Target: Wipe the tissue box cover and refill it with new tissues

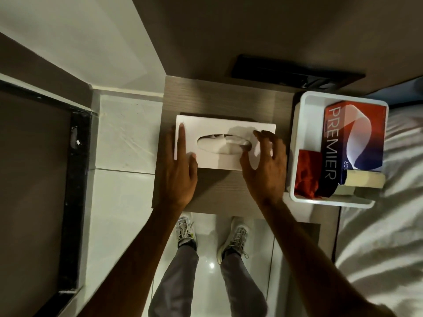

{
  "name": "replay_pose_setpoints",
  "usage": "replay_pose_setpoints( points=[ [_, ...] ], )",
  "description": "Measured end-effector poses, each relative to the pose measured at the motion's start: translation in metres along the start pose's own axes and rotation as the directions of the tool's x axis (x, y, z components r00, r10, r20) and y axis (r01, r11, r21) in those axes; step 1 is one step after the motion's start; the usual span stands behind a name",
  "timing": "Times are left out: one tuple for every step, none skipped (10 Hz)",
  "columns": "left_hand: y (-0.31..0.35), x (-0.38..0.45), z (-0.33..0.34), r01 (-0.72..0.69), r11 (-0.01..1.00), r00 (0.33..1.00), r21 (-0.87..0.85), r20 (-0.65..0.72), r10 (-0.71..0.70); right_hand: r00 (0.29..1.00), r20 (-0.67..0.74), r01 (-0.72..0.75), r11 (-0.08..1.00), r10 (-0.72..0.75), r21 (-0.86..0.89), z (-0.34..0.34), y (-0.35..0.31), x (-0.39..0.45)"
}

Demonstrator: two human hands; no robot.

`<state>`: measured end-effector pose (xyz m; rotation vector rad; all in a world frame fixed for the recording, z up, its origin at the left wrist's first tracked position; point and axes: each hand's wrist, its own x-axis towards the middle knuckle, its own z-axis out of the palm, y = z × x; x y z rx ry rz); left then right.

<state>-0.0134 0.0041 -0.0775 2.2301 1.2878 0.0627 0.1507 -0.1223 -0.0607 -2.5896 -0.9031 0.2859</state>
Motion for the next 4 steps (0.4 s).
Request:
replay_pose_setpoints(
  points=[
    [0.002, -0.009, 0.002, -0.025, 0.991, 1.0, 0.129, 0.019, 0.023, 0.982, 0.11, -0.146, 0.988, 0.151, -0.052, -0.001, 0.017, -0.021],
    [0.0, -0.011, 0.002, -0.016, 0.986, 0.998, 0.168, 0.057, 0.007, 0.955, 0.242, -0.16, 0.984, 0.173, -0.073, 0.0, 0.025, -0.03],
    [0.0, -0.007, -0.007, -0.031, 0.983, 0.994, 0.178, 0.111, 0.011, 0.944, 0.284, -0.155, 0.985, 0.169, -0.07, -0.009, 0.018, -0.024],
    [0.013, -0.016, -0.034, -0.003, 0.991, 0.996, 0.131, 0.092, -0.009, 0.983, 0.154, -0.107, 0.994, 0.103, 0.014, -0.052, -0.002, -0.02]
  ],
)
